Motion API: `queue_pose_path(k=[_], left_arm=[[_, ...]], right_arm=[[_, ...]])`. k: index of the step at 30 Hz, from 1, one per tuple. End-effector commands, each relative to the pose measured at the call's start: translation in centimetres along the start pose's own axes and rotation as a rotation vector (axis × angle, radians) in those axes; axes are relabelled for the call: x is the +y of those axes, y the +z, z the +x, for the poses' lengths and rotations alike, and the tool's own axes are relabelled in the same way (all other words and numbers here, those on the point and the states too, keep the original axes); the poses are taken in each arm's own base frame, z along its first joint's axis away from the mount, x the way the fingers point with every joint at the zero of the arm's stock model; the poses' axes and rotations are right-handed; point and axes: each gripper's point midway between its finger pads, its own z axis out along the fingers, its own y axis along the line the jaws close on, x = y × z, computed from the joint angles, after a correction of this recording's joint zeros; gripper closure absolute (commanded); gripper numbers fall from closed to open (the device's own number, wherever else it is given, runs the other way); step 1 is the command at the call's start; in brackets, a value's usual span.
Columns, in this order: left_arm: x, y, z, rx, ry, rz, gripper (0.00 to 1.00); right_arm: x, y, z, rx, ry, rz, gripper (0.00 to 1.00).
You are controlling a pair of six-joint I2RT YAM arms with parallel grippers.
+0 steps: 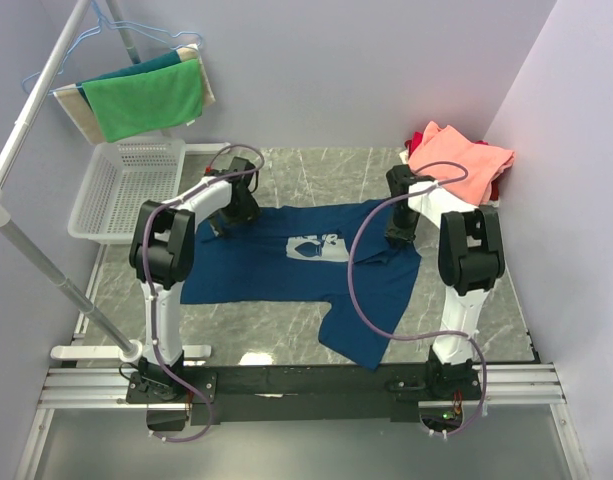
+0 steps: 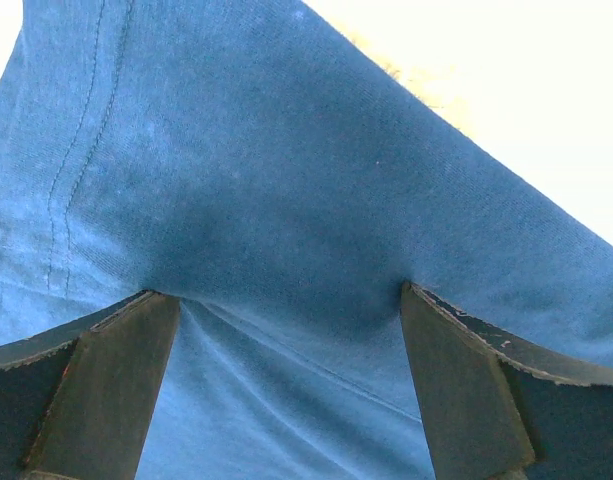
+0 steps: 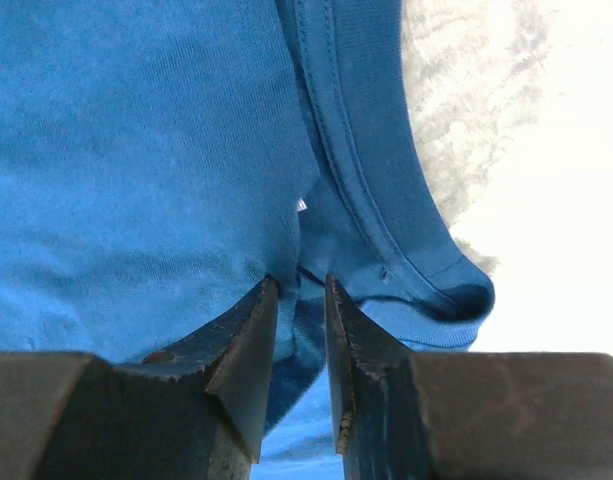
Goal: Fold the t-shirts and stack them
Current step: Fold the tshirt
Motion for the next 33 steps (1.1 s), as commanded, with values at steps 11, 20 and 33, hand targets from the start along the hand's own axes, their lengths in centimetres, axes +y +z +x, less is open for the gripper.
queue_pose_path(k=[11,20,33], left_arm=[[-4.0,-11.2,-1.6,-0.109,0.038,0.347,0.03],[-14.2,-13.4,8.0,0.183,0.037,0.628,0.07],[-22.0,-13.7,16.7,0.354,0.061,0.745,0.18]], right_arm=[[-0.1,-8.6,-1.3,-0.236,0.046,-0.121,0.61],[-0.9,-8.9,0.2,-0.245,0.091,-0.136,0.61],[-2.8,-7.5,2.2,-0.235,0.101,-0.098,0.62]])
